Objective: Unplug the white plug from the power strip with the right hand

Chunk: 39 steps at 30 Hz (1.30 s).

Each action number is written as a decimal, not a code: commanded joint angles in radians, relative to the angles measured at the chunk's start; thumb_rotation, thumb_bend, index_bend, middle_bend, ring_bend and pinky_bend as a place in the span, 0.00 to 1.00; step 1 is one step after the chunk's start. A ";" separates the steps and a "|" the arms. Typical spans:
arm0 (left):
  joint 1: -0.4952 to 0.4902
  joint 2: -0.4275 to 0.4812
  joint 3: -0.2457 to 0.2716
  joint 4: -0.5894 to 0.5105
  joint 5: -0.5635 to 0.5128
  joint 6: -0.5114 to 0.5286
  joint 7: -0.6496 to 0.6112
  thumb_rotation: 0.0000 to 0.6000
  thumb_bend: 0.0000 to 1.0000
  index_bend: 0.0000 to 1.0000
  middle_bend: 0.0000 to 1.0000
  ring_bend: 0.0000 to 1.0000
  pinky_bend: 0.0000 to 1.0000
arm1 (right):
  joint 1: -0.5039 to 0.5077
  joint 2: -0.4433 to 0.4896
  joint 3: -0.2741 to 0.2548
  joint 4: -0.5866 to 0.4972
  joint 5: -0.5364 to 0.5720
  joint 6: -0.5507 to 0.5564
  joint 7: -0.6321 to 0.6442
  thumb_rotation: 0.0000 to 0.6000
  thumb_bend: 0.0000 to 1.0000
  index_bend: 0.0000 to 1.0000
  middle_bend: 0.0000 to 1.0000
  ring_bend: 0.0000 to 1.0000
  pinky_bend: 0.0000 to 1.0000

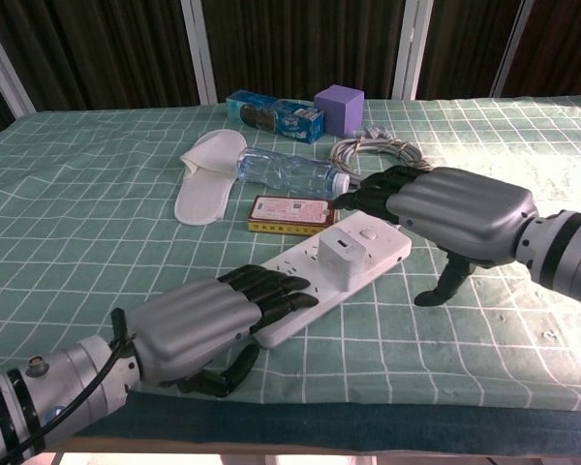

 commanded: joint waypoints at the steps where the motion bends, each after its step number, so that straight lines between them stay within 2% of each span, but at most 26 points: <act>1: -0.001 -0.001 0.001 -0.001 -0.001 0.002 0.001 0.93 0.73 0.00 0.00 0.00 0.02 | 0.008 -0.013 -0.001 0.014 -0.007 0.005 0.000 1.00 0.17 0.20 0.24 0.09 0.15; 11: -0.001 0.011 0.007 -0.013 -0.006 0.011 0.004 0.94 0.74 0.00 0.00 0.00 0.03 | 0.023 -0.102 -0.002 0.108 -0.038 0.049 0.026 1.00 0.19 0.28 0.30 0.15 0.24; 23: -0.002 0.017 0.010 -0.015 -0.018 0.014 0.007 0.93 0.74 0.00 0.00 0.00 0.03 | 0.050 -0.173 0.007 0.170 -0.021 0.036 0.024 1.00 0.23 0.32 0.33 0.17 0.24; 29: -0.001 0.022 0.012 -0.014 -0.021 0.016 0.000 0.94 0.74 0.00 0.00 0.00 0.03 | 0.057 -0.196 0.007 0.196 -0.017 0.040 0.022 1.00 0.30 0.38 0.35 0.21 0.29; 35: -0.003 0.026 0.012 -0.015 -0.019 0.020 -0.004 0.93 0.74 0.00 0.00 0.00 0.03 | 0.060 -0.217 0.012 0.218 -0.019 0.058 0.023 1.00 0.33 0.46 0.39 0.27 0.37; 39: -0.003 0.027 0.014 -0.015 -0.018 0.022 -0.004 0.93 0.74 0.00 0.00 0.00 0.03 | 0.063 -0.229 0.010 0.228 -0.019 0.061 0.015 1.00 0.34 0.47 0.39 0.28 0.40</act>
